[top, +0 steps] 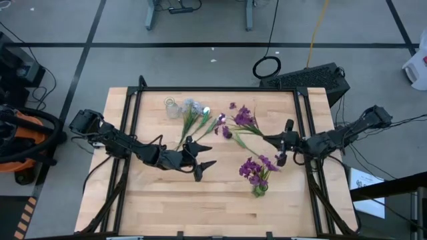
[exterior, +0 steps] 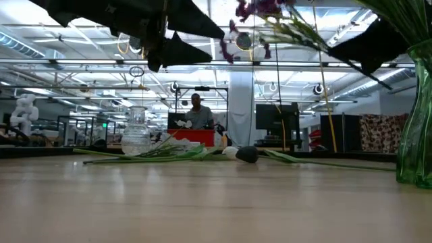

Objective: Sort flowers into vase by color
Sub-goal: Put the purple flower into the green vase

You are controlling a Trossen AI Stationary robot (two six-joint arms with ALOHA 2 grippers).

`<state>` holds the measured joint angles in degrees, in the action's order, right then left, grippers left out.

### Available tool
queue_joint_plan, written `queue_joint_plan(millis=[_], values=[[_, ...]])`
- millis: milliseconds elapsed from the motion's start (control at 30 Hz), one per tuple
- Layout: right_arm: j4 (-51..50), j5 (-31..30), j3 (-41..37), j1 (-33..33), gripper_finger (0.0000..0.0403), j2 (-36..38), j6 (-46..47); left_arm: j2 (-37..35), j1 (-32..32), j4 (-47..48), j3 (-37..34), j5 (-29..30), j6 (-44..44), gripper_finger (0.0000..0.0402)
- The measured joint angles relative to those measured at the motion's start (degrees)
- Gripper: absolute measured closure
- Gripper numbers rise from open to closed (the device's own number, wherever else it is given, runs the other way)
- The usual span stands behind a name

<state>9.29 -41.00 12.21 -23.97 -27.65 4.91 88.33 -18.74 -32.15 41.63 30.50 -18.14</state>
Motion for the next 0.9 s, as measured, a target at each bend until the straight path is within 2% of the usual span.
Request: queue_joint_plan(millis=[233,600,767,900], values=[[5.28,0.25,0.0,0.0,0.0402,3.23,-6.28,0.0,0.43,-6.75,0.0,0.0,5.67,0.0102],[16.12,0.46,0.0,0.0,0.0402,4.04,-14.5,0.0,2.96,-8.14,0.0,-0.07,7.65,0.0102],[22.13,0.81,0.0,-0.01,0.0402,4.04,-17.57,0.0,4.83,-12.11,0.0,-0.19,10.81,0.0102],[25.38,3.27,0.02,0.0,0.0402,3.71,-17.73,0.0,7.37,-16.98,0.0,-4.41,13.63,0.0102]])
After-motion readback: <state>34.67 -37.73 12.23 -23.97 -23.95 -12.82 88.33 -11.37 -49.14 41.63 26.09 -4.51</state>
